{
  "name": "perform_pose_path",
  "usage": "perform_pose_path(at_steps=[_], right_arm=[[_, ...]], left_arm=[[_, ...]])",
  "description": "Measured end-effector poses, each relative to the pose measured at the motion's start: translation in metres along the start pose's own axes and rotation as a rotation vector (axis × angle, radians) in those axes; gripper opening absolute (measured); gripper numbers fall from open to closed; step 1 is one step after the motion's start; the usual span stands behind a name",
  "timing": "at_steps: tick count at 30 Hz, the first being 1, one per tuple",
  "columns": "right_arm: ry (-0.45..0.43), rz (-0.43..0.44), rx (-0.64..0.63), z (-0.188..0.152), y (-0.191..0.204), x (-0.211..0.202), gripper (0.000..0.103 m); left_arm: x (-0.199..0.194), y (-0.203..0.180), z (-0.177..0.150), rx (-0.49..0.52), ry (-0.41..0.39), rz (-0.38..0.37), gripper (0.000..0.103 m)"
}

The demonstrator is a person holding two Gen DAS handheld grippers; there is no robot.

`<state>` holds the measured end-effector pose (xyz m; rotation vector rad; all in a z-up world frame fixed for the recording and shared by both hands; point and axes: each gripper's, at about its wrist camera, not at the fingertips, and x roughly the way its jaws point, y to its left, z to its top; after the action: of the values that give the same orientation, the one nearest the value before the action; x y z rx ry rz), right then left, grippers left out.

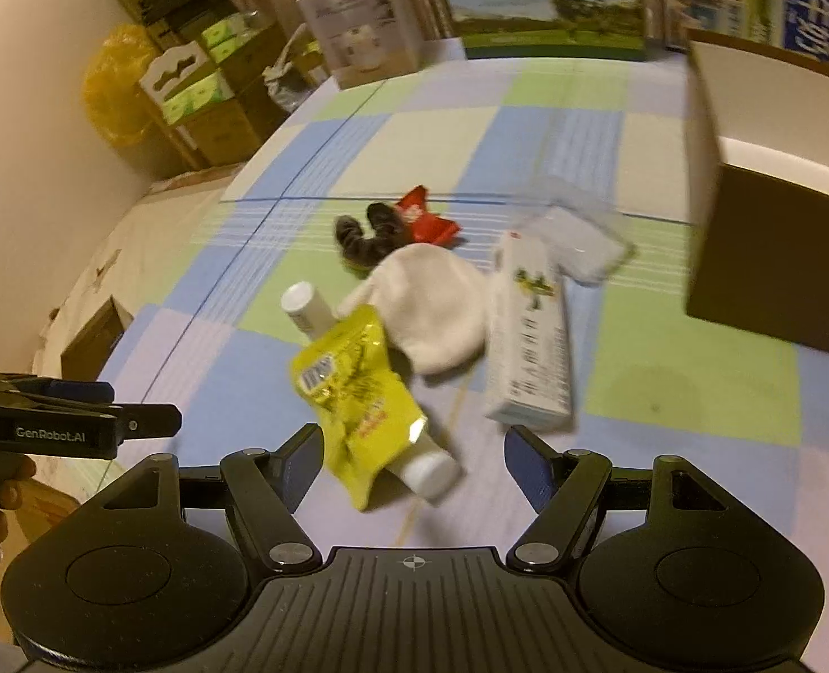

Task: Organize objects
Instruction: 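Withdraw both tools from the brown box back over the table items, then grasp the yellow squeeze pouch with the right tool, then grasp the small white bottle with the left tool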

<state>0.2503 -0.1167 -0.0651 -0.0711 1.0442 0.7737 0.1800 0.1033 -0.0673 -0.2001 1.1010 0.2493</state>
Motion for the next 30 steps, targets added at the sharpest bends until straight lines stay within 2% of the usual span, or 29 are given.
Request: perform_pose_path(at_steps=[7,16,24,30], right_arm=[[0.021,-0.032,-0.072,0.003,0.017,0.038,0.069],[0.052,-0.062,-0.149,0.002,0.026,0.074,0.054],[0.002,-0.058,-0.213,-0.006,0.033,0.077,0.044],[-0.045,-0.029,-0.231,-0.010,0.035,0.064,0.028]], left_arm=[[0.014,0.022,0.009,0.003,0.007,-0.009,0.090],[0.030,0.038,0.020,0.029,0.022,-0.031,0.090],[0.038,0.044,0.026,0.051,0.034,-0.044,0.090],[0.041,0.042,0.030,0.072,0.034,-0.059,0.090]])
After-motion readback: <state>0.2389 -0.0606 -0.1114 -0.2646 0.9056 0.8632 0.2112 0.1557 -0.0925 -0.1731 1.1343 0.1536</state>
